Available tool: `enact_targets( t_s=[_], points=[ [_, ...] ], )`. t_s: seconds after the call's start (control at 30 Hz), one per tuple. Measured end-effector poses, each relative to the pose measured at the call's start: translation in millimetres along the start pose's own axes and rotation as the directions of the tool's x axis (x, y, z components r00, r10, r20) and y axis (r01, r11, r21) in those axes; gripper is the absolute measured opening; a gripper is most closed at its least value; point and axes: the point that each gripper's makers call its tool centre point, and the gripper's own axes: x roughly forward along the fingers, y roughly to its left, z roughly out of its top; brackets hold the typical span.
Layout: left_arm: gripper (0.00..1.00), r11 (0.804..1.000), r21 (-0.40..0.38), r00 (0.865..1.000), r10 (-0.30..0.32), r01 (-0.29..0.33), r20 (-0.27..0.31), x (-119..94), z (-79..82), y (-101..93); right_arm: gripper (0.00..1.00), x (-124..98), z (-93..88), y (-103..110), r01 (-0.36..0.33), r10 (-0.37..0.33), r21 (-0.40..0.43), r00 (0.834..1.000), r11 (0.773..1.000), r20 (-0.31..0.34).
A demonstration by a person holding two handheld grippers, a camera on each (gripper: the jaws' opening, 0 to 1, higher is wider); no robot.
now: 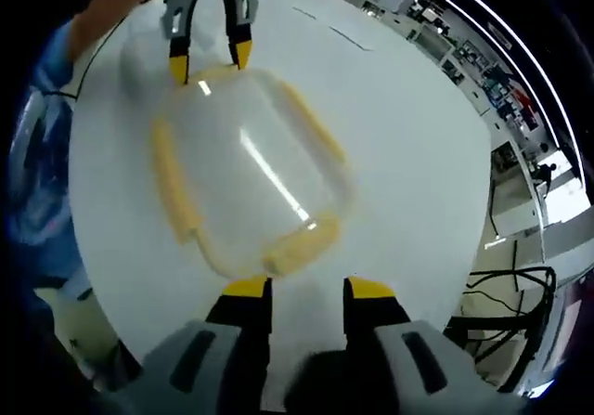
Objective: Snap each plastic latch of the storage box into its locked position after aligning the lid with the box until every specified latch is closed and the lid sits flush.
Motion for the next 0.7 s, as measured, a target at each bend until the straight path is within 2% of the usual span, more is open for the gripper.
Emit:
enact_targets(
  t_s=[0.13, 0.33, 0.43, 0.57, 0.7],
  points=[
    [0.4, 1.0, 0.001, 1.0, -0.001, 0.001, -0.002, 0, 1.2, 0.0, 0.37, 7, 2.6, 3, -0.026, 0.026, -0.033, 1.0, 0.999, -0.008],
    [0.4, 1.0, 0.01, 1.0, -0.003, 0.003, -0.009, 0, 2.6, -0.6, 0.37, 12, 5.2, -5, -0.022, 0.021, -0.081, 1.0, 0.996, -0.016],
    [0.4, 1.0, 0.023, 1.0, -0.006, 0.006, -0.007, 0, 3.1, -1.0, 0.37, 14, 6.1, -7, -0.047, 0.045, -0.065, 0.999, 0.997, -0.03],
    [0.4, 1.0, 0.027, 1.0, -0.009, 0.009, 0.0, 0, 3.2, -0.8, 0.37, 16, 7.1, -5, -0.083, 0.075, -0.102, 0.994, 0.991, -0.076],
    [0.4, 0.999, 0.039, 1.0, -0.013, 0.013, -0.005, 0, 2.9, -1.0, 0.35, 17, 9.2, -2, -0.13, 0.102, -0.194, 0.984, 0.972, -0.147]
  ],
)
